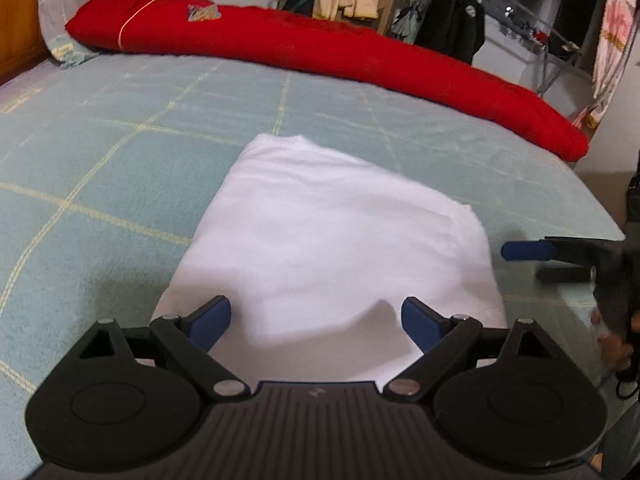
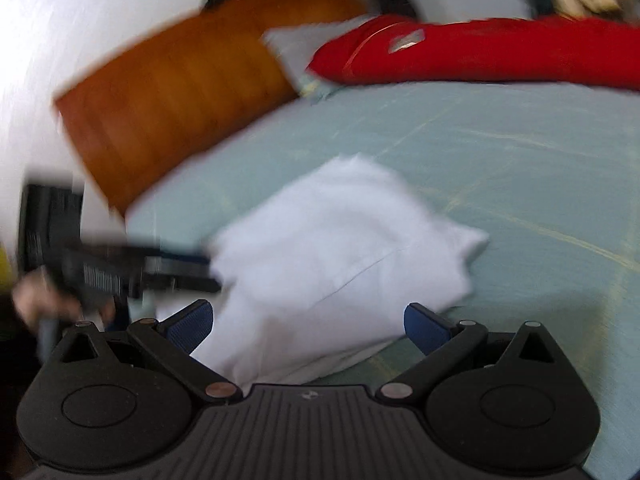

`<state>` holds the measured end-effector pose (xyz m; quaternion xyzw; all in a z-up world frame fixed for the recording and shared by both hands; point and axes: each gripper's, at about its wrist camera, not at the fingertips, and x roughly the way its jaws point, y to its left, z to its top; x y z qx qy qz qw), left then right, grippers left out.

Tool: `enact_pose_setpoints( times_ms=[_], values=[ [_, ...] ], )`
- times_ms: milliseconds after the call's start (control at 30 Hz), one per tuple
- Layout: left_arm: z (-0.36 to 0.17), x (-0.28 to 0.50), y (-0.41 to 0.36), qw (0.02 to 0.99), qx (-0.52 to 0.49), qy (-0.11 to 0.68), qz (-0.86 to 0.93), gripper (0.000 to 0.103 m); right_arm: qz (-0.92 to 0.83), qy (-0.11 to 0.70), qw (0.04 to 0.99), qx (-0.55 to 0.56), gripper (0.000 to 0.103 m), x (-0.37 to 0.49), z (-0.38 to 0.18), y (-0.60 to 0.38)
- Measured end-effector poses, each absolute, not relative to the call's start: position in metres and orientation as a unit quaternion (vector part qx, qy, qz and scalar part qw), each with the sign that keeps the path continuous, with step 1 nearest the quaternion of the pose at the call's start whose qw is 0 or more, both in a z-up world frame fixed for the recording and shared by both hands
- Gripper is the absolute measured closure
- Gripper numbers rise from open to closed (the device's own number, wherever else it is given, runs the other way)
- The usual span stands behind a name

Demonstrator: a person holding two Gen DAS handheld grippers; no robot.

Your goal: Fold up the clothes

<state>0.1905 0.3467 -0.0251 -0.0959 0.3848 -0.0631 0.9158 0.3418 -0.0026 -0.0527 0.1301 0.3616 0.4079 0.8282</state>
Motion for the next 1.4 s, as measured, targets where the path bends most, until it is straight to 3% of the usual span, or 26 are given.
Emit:
enact_pose_setpoints(
  times_ms=[167,267,467,633,867,1067,1400],
  values=[
    [-0.022,0.192,0.345,0.916,-0.119,0.374,-0.079,0.011,0.391,0.453,0.716,0.36,0.0,0.387,-0.092,-0.037],
    [-0.023,0.195,0.345,0.915,-0.139,0.369,-0.084,0.011,0.388,0.457,0.701,0.386,0.0,0.404,-0.104,-0.024],
    [-0.019,0.195,0.339,0.916,-0.143,0.364,-0.094,0.011,0.387,0.411,0.747,0.351,0.0,0.424,-0.082,0.005],
    [-0.016,0.196,0.328,0.919,-0.127,0.356,-0.111,0.011,0.384,0.272,0.836,0.281,0.0,0.397,-0.047,-0.002],
    [-0.031,0.204,0.327,0.91,-0.126,0.385,-0.087,0.011,0.433,0.314,0.808,0.246,0.0,0.4,-0.043,0.01],
    [-0.033,0.189,0.335,0.908,-0.128,0.392,-0.079,0.011,0.424,0.387,0.803,0.16,0.0,0.409,-0.08,0.046],
    [-0.009,0.191,0.346,0.922,-0.098,0.373,-0.02,0.011,0.45,0.323,0.832,0.028,0.0,0.345,-0.036,0.051]
  ],
)
